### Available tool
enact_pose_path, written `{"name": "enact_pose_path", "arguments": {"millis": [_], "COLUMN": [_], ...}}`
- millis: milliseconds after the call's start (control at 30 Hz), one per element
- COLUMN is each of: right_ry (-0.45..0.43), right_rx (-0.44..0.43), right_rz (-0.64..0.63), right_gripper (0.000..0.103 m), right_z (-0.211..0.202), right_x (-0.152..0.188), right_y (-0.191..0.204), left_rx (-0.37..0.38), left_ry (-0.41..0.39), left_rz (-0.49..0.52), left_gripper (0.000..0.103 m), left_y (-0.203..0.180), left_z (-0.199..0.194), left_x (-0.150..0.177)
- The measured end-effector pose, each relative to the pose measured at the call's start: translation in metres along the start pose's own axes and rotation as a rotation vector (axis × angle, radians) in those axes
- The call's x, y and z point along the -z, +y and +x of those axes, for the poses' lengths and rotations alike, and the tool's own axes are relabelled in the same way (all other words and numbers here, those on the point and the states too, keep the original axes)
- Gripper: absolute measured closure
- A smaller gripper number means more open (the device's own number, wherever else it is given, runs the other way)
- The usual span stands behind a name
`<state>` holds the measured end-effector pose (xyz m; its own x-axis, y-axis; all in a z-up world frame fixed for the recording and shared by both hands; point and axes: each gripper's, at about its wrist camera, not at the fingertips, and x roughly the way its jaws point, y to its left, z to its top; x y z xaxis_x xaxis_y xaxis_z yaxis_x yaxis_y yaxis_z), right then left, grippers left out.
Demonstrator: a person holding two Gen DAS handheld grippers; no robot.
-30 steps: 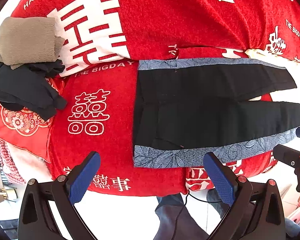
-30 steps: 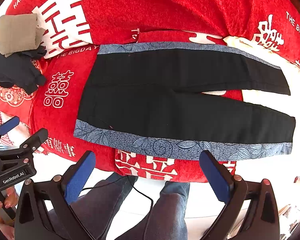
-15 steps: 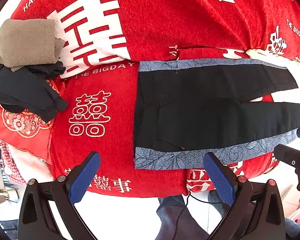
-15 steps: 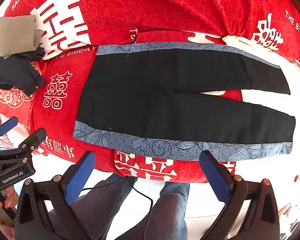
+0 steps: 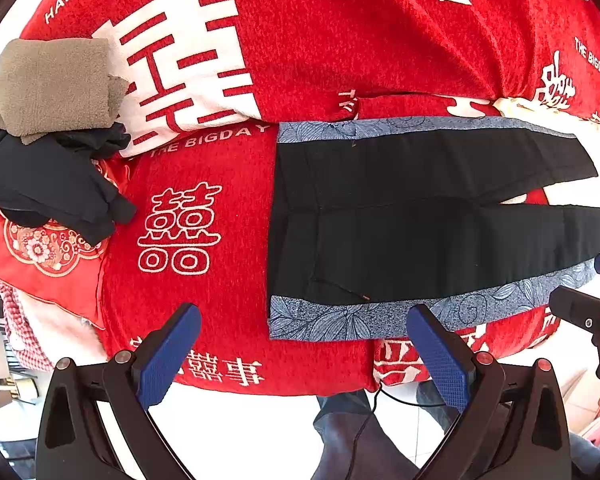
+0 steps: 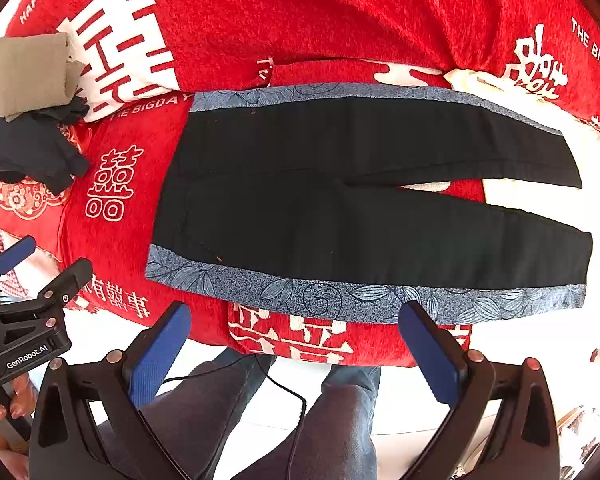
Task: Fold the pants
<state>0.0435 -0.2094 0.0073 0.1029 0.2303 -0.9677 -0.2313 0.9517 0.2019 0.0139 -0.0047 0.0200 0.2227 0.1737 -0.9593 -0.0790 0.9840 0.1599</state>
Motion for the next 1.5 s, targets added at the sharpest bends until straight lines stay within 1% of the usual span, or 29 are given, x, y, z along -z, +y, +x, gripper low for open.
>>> {"name": "enact_pose_path", "arguments": {"millis": [167,200,233,333,700,767,933,1033,1133,1167,1233,1300,1367,1433,1500], "right_ry": [-0.017,-0.051,-0.053,-0.03,-0.017,-0.019,-0.017,0.004,0.02,0.021,0.031,0.059,0.069,0.069,0.061], "right_rx": [-0.017,-0.045,-0.056,-0.045,-0.037,-0.046,-0.069,-0.091,-0.141,-0.146,-0.173,-0.232,-0.292,-0.366,-0.41], "right_rz": [-0.004,-0.006,-0.005,0.001,-0.016,-0.021,-0.036,-0.052,-0.065,-0.067,-0.062,-0.028,0.018,0.071,0.1], "right_gripper": [0.0,0.0,0.0,0.0,0.0,0.0,0.0,0.0,0.0,0.0,0.0,0.0,0.0,0.0,0.0], "right_z": [0.0,-0.001,-0.002,0.0,0.003,0.001,-0.001,-0.002,0.0,0.001,0.004,0.011,0.017,0.025,0.036], "right_x": [-0.002,-0.003,-0.004,-0.004,-0.007,-0.007,-0.008,-0.007,-0.005,-0.004,-0.001,0.004,0.009,0.016,0.02], "right_y": [-0.001,-0.001,-0.002,-0.002,-0.011,-0.015,-0.028,-0.039,-0.051,-0.053,-0.06,-0.067,-0.073,-0.074,-0.07], "left_rx": [-0.005,-0.007,-0.01,-0.019,-0.058,-0.061,-0.051,-0.03,0.031,0.048,0.069,0.089,0.107,0.143,0.129], "left_ry": [0.001,0.002,0.002,0.005,0.032,0.044,0.071,0.081,0.096,0.104,0.119,0.139,0.157,0.158,0.163], "left_rz": [0.003,0.004,0.005,0.007,-0.015,-0.037,-0.145,-0.211,-0.293,-0.323,-0.366,-0.396,-0.413,-0.414,-0.409], "left_gripper": [0.0,0.0,0.0,0.0,0.0,0.0,0.0,0.0,0.0,0.0,0.0,0.0,0.0,0.0,0.0], "left_y": [-0.001,-0.002,-0.002,-0.004,-0.017,-0.02,-0.024,-0.026,-0.022,-0.019,-0.013,-0.004,0.005,0.014,0.022], "left_z": [0.001,0.001,0.001,0.001,-0.004,-0.006,-0.015,-0.02,-0.02,-0.019,-0.015,-0.007,0.005,0.023,0.041], "left_x": [0.0,0.0,-0.001,-0.001,0.001,0.003,0.015,0.023,0.032,0.037,0.042,0.047,0.05,0.053,0.056]}}
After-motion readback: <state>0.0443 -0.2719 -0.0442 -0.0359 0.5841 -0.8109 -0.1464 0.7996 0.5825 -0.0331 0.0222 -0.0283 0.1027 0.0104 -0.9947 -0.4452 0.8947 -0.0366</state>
